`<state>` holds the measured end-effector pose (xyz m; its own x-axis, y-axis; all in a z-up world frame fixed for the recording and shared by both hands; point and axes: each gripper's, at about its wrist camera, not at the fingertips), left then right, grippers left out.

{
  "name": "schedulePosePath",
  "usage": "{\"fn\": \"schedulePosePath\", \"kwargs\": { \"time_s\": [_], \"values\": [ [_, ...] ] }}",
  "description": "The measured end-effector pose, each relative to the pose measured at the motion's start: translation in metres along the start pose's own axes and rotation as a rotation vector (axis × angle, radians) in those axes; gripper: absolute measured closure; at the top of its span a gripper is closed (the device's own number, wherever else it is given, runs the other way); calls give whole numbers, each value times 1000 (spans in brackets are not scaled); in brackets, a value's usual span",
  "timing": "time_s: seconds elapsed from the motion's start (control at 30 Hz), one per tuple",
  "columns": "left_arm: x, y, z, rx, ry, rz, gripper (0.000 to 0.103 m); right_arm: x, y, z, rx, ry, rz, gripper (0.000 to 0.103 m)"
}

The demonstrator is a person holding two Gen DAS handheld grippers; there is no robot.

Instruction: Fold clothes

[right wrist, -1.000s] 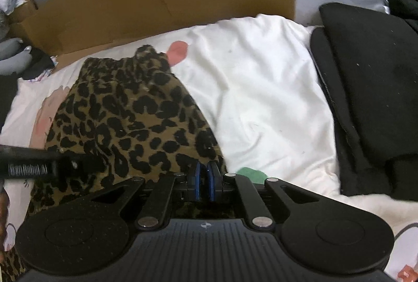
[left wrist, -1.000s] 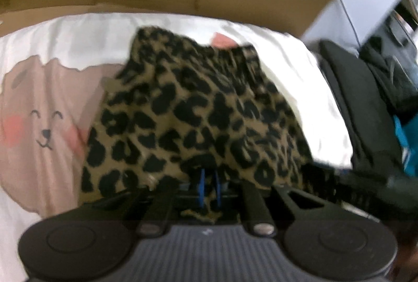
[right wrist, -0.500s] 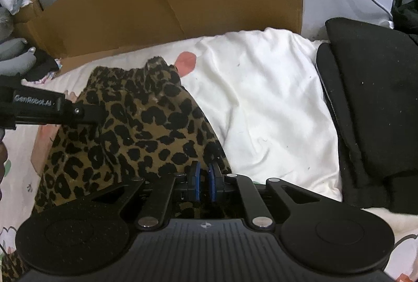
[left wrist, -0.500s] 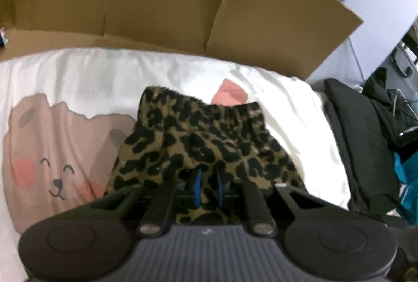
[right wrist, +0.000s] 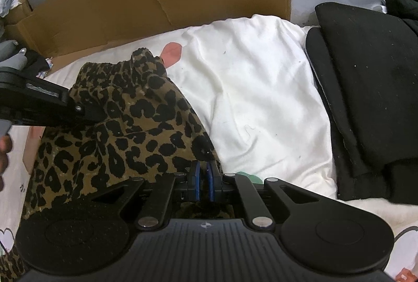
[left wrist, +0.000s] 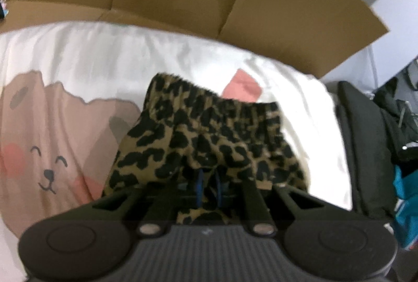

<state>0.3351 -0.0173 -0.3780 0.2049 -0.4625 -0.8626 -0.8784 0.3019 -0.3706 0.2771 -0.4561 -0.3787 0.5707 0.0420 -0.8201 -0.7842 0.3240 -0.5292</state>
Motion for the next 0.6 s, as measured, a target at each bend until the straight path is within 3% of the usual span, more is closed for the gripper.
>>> {"fn": "schedulePosePath", "kwargs": {
  "time_s": [0.2,0.6],
  "values": [
    [-30,-1,-11,100,16,-94,91,-10,3,-1,18,-10,-24,91],
    [19,-11,0,123,-59,-32,90,-42,12,-21,80,-4,-57,90]
  ]
}}
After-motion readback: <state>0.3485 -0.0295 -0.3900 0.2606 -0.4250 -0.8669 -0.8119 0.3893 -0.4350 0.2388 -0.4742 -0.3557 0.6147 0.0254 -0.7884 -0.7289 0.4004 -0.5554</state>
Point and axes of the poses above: each gripper's, at about its wrist camera, not at the fingertips, and x roughly the way its jaws point, z to its left, y to its underside, and after that the axes turned 4 degrees about z, right-handed
